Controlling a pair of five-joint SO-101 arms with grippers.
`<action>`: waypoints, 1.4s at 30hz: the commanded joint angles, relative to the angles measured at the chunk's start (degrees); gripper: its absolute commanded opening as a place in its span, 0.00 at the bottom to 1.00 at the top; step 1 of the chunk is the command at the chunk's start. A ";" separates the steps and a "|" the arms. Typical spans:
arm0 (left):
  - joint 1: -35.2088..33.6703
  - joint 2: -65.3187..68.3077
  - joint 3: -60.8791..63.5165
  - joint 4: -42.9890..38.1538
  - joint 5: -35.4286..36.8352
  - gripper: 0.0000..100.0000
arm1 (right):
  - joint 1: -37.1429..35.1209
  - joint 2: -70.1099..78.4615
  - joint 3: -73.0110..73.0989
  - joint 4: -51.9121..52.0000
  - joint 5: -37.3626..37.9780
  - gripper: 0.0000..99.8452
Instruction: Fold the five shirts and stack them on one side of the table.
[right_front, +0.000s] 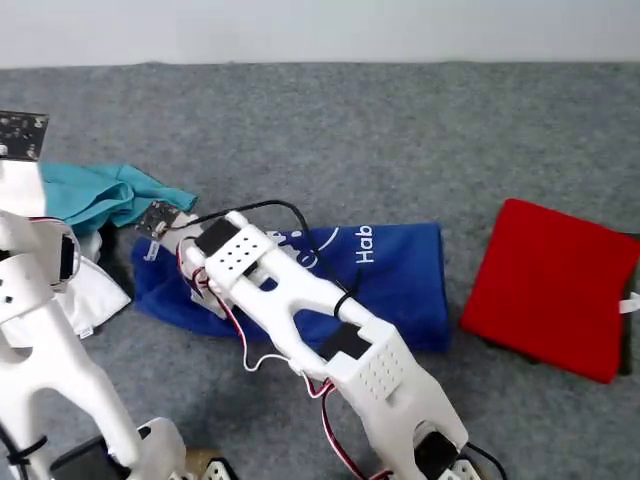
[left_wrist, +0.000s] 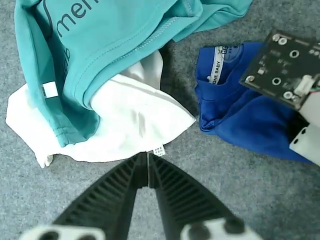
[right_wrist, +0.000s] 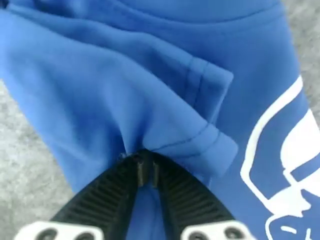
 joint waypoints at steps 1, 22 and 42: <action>0.09 -2.46 -0.13 1.14 -0.18 0.01 | 2.51 -2.33 -5.71 1.54 -0.53 0.03; 0.26 -2.29 -0.13 1.05 -0.18 0.01 | 5.85 7.08 -27.69 6.11 -0.35 0.07; 0.44 -2.11 -0.13 1.05 -0.26 0.01 | 6.37 7.69 -40.09 16.66 7.38 0.06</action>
